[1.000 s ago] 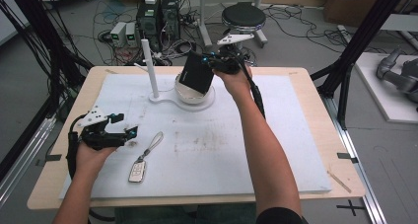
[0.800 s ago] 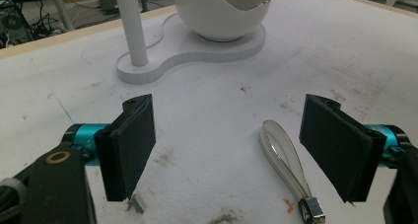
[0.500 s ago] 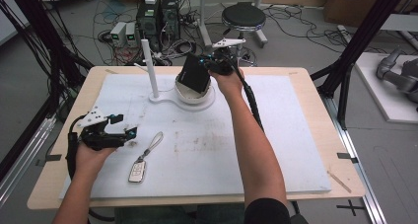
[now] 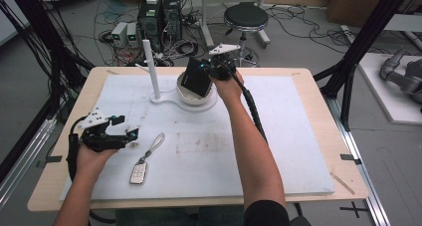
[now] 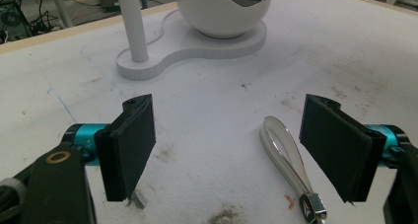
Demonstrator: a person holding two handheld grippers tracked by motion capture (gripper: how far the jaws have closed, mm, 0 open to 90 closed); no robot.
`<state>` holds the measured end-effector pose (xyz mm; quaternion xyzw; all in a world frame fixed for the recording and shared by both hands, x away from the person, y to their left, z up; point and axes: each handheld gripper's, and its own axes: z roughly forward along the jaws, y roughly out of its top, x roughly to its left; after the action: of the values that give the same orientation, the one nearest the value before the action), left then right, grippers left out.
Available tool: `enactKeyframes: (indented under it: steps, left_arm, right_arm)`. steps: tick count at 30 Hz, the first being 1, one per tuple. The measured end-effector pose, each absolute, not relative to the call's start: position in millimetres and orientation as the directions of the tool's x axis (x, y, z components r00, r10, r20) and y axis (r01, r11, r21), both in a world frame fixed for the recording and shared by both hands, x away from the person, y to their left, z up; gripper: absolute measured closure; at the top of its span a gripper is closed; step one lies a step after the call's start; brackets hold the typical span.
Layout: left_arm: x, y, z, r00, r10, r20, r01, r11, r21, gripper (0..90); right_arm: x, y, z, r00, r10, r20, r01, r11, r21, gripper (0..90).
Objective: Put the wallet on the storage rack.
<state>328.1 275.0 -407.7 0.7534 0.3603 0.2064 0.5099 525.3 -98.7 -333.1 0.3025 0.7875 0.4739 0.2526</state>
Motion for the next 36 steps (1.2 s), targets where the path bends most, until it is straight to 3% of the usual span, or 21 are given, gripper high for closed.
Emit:
enactKeyframes:
  steps: [6,7,10,16,33,36]
  left_arm:
    - [328,274,-407,0.659,0.750,-0.057,0.331,-0.221,0.918,21.6]
    - [328,273,-407,0.657,0.751,-0.059,0.331,-0.217,0.918,21.6]
    - [328,273,-407,0.659,0.750,-0.054,0.328,-0.222,0.918,21.6]
    - [328,271,-406,0.665,0.745,-0.054,0.328,-0.227,0.917,21.6]
    - [326,264,-405,0.679,0.732,-0.051,0.322,-0.234,0.917,21.6]
    - [326,263,-404,0.680,0.732,-0.048,0.319,-0.236,0.918,21.6]
  right_arm:
    - [525,-95,-346,-0.707,0.700,-0.100,0.278,0.405,0.871,80.7]
    - [525,-92,-347,-0.711,0.695,-0.110,0.281,0.423,0.861,77.8]
    - [524,-87,-348,-0.682,0.720,-0.124,0.310,0.439,0.843,57.2]
    - [520,-95,-340,-0.672,0.734,-0.094,0.356,0.432,0.829,39.4]
    - [478,-144,-297,-0.678,0.733,-0.056,0.411,0.441,0.798,27.2]
    - [462,-159,-299,-0.660,0.744,-0.100,0.349,0.422,0.837,28.0]
